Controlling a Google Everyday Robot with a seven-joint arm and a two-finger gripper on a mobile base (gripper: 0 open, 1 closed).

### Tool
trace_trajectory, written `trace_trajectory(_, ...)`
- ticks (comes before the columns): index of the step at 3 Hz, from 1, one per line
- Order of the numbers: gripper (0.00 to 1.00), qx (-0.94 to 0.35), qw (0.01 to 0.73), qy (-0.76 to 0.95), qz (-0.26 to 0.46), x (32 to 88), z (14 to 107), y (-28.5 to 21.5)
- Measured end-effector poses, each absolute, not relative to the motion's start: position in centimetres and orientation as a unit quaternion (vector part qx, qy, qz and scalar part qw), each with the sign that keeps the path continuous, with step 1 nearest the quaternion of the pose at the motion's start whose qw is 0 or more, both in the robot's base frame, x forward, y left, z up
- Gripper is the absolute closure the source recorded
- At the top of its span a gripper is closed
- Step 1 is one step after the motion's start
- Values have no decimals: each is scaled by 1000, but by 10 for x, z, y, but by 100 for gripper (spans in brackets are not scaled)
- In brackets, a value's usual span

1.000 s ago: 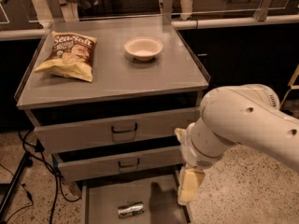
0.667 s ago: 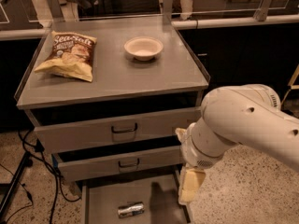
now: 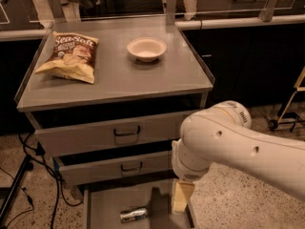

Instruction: Pick redbull can from bottom drawer and place on counter

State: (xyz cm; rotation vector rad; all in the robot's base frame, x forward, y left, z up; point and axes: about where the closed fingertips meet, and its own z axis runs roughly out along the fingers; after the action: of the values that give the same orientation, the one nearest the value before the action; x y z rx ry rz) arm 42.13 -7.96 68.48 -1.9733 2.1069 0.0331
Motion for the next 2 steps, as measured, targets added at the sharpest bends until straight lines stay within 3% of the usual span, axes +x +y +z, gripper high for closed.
trace_trajectory(2, 0, -666, 113, 738, -9, 439, 644, -66)
